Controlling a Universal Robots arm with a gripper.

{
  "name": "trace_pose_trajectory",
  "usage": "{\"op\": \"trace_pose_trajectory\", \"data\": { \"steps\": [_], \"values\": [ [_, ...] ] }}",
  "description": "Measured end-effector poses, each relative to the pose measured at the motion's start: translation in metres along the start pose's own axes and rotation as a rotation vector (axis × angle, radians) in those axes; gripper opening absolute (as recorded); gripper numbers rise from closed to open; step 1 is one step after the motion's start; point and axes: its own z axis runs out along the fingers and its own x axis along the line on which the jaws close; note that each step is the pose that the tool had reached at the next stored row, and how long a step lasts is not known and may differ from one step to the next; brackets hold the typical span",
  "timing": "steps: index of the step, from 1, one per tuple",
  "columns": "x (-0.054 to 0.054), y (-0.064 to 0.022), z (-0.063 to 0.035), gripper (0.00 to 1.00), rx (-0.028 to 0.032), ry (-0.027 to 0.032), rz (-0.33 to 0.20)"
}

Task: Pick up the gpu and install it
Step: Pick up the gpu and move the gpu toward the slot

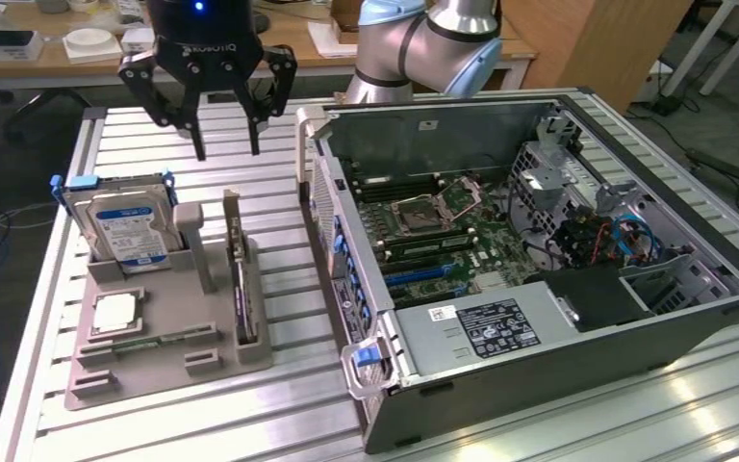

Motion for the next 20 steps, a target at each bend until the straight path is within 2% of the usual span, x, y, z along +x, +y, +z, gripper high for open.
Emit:
{"op": "trace_pose_trajectory", "data": {
  "steps": [1, 2, 5, 6, 12, 14, 16, 17, 20],
  "values": [
    [0.0, 0.0, 0.0, 0.56, 0.0025, 0.0003, -0.006],
    [0.0, 0.0001, -0.0001, 0.56, 0.0103, 0.0007, -0.007],
    [0.0, 0.0, 0.0003, 0.56, 0.0549, 0.0014, -0.009],
    [0.0, -0.0001, 0.001, 0.56, 0.0597, 0.0015, -0.009],
    [0.0, -0.0007, 0.0103, 0.56, 0.0597, 0.0015, -0.009],
    [0.001, -0.0009, 0.0119, 0.56, 0.0512, 0.0016, -0.009],
    [0.001, -0.0014, 0.0131, 0.56, 0.0284, 0.001, -0.009],
    [0.001, -0.0015, 0.014, 0.56, 0.0256, 0.0007, -0.009],
    [0.001, -0.0025, 0.0161, 0.56, 0.0255, 0.0008, -0.009]
  ]
}}
